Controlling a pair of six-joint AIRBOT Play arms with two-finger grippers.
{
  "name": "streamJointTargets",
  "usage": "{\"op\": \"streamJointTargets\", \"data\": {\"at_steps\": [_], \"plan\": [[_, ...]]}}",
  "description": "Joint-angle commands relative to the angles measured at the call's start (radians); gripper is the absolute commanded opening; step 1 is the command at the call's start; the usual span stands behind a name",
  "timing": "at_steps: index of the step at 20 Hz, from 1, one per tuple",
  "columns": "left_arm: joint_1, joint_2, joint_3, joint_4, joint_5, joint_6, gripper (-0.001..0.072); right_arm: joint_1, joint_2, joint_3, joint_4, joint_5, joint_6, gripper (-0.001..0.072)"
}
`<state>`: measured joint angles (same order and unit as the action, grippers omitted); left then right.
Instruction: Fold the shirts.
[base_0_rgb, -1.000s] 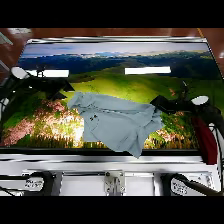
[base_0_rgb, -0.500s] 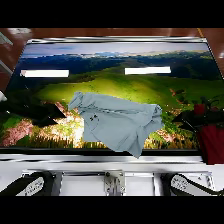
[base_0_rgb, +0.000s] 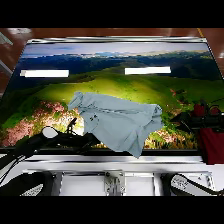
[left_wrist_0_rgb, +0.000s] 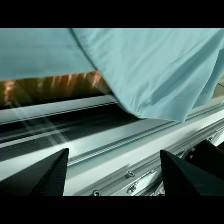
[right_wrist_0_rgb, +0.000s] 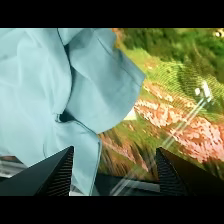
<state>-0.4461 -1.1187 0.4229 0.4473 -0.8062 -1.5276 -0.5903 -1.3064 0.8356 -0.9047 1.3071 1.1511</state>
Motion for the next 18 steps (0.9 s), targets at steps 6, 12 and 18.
{"op": "streamJointTargets", "data": {"at_steps": [6,12,18], "plan": [[-0.206,-0.264,0.114,-0.388,0.167,0.245,0.0667,0.001,0.0,-0.003,0.014,-0.006,0.027,0.0626],[-0.232,-0.397,0.256,-0.388,0.115,0.274,0.0112,0.001,0.0,-0.003,0.011,-0.005,0.045,0.0625],[-0.219,-0.231,0.256,-0.084,0.095,0.192,0.0032,0.111,0.0,-0.056,-0.067,-0.094,0.049,0.0627]]}}
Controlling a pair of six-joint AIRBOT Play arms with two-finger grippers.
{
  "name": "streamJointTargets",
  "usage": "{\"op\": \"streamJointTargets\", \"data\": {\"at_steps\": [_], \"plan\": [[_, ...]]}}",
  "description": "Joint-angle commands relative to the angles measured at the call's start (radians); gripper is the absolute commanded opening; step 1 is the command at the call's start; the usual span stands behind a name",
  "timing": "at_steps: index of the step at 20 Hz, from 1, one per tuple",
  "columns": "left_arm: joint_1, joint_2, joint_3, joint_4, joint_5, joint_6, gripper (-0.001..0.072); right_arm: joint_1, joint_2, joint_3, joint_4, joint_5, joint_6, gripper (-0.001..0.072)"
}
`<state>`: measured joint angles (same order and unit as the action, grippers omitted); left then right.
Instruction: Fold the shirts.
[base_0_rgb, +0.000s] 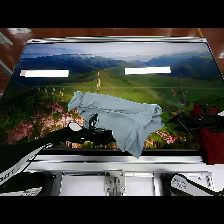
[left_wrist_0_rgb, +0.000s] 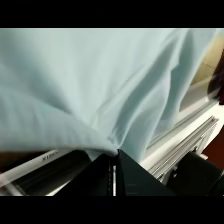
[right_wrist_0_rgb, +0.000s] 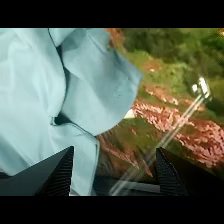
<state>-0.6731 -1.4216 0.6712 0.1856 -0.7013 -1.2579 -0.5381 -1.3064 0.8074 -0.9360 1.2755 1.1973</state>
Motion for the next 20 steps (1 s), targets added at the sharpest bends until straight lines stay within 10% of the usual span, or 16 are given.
{"op": "streamJointTargets", "data": {"at_steps": [1,10,11,13,20], "plan": [[0.017,0.117,0.008,0.249,-0.011,-0.127,0.0032,0.085,0.0,-0.035,-0.046,-0.109,0.003,0.0676],[0.174,0.363,0.009,0.347,-0.021,-0.203,0.0032,0.207,-0.163,-0.035,0.127,-0.303,0.021,0.0669],[0.196,0.375,0.01,0.347,-0.021,-0.2,0.0032,0.233,-0.167,-0.035,0.15,-0.332,0.02,0.0539],[0.259,0.397,0.032,0.347,-0.03,-0.188,0.0032,0.266,-0.166,-0.026,0.152,-0.359,0.021,0.0052],[0.579,0.504,0.608,0.491,-0.254,-0.07,0.0032,0.265,0.185,0.321,0.089,-0.235,-0.219,0.0057]]}}
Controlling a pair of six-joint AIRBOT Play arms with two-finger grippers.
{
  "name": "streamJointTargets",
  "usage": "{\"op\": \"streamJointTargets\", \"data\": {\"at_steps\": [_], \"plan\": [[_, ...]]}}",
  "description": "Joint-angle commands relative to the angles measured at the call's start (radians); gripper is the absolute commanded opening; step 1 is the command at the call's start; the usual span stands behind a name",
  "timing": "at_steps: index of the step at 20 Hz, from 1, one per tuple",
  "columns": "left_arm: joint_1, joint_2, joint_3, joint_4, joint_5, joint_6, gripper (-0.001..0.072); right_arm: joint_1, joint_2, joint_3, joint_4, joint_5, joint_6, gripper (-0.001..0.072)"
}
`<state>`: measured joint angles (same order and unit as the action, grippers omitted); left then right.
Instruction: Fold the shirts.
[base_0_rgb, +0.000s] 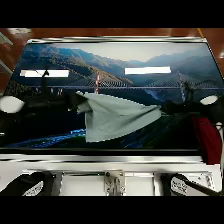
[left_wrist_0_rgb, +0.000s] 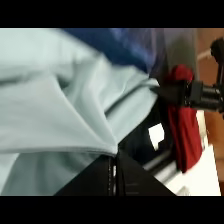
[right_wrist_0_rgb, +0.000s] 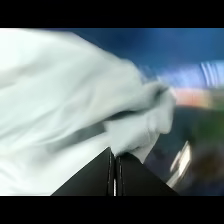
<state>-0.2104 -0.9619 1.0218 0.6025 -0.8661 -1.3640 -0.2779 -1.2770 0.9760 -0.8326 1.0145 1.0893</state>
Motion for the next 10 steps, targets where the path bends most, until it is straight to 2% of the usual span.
{"op": "streamJointTargets", "data": {"at_steps": [1,3,5,7,10], "plan": [[0.155,0.058,0.397,0.094,-0.093,0.036,0.0032,0.005,0.244,0.244,-0.015,-0.012,-0.123,0.0057],[0.241,0.073,0.699,0.118,-0.093,0.033,0.0032,0.005,0.399,0.417,-0.045,-0.148,-0.123,0.0057],[0.332,0.075,0.978,0.137,-0.096,0.019,0.0032,0.005,0.511,0.565,-0.129,-0.242,-0.07,0.0057],[0.406,0.08,1.154,0.204,-0.122,-0.044,0.0032,0.005,0.589,0.668,-0.231,-0.226,0.03,0.0057],[0.462,0.164,1.153,0.377,-0.225,-0.097,0.0032,0.005,0.683,0.714,-0.357,-0.093,0.138,0.0057]]}}
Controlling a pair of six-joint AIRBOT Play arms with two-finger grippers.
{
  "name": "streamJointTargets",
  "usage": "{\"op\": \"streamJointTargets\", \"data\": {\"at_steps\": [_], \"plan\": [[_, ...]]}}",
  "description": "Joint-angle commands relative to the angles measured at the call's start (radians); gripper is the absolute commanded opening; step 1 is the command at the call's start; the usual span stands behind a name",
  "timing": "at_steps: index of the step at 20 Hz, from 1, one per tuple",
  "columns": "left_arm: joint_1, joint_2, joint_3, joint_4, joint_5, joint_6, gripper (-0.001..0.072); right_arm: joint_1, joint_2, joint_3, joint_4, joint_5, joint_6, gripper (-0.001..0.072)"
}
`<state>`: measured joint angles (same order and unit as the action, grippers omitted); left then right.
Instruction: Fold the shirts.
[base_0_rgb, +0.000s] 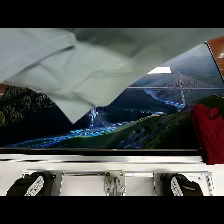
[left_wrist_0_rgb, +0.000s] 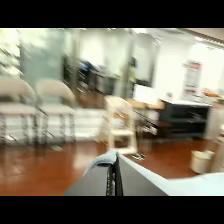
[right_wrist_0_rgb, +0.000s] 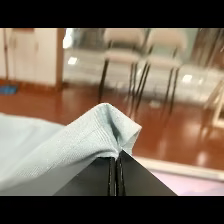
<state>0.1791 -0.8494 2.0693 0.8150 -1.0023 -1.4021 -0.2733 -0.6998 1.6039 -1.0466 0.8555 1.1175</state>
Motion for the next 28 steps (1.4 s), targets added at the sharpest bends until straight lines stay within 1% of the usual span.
{"op": "streamJointTargets", "data": {"at_steps": [1,2,4,7,9,11,14,15,17,20,22,24,26,28], "plan": [[0.074,0.083,0.073,0.24,-0.155,-0.082,0.0032,0.0,0.129,0.086,-0.191,0.127,0.142,0.0057],[0.074,0.11,0.038,0.295,-0.217,-0.101,0.0032,0.0,0.146,0.086,-0.239,0.203,0.172,0.0057],[0.074,0.157,-0.043,0.36,-0.323,-0.103,0.0032,0.0,0.155,0.086,-0.291,0.354,0.189,0.0057],[0.074,0.184,-0.125,0.371,-0.442,-0.105,0.0032,0.0,0.122,0.085,-0.301,0.55,0.219,0.0057],[0.074,0.182,-0.168,0.371,-0.475,-0.119,0.0032,0.0,0.064,0.085,-0.294,0.655,0.232,0.0057],[0.074,0.181,-0.232,0.371,-0.476,-0.14,0.0032,0.0,-0.019,0.066,-0.294,0.7,0.233,0.0057],[0.074,0.16,-0.375,0.373,-0.47,-0.144,0.0032,0.001,-0.166,-0.035,-0.288,0.681,0.245,0.0057],[0.074,0.14,-0.435,0.372,-0.456,-0.144,0.0032,0.001,-0.219,-0.079,-0.284,0.652,0.247,0.0057],[0.074,0.081,-0.558,0.372,-0.367,-0.143,0.0033,0.003,-0.338,-0.169,-0.251,0.511,0.247,0.0057],[0.074,-0.062,-0.69,0.358,-0.181,-0.144,0.0032,0.047,-0.549,-0.195,-0.157,0.229,0.248,0.0057],[0.074,-0.2,-0.71,0.303,-0.085,-0.143,0.0032,0.102,-0.669,-0.195,-0.075,0.01,0.248,0.0057],[0.074,-0.328,-0.71,0.218,-0.017,-0.116,0.0033,0.167,-0.766,-0.195,-0.021,-0.189,0.253,0.0058],[0.056,-0.441,-0.71,0.188,0.002,-0.098,0.0033,0.236,-0.846,-0.195,0.014,-0.314,0.254,0.0057],[0.024,-0.552,-0.71,0.189,-0.008,-0.099,0.0034,0.295,-0.908,-0.195,-0.028,-0.344,0.254,0.0058]]}}
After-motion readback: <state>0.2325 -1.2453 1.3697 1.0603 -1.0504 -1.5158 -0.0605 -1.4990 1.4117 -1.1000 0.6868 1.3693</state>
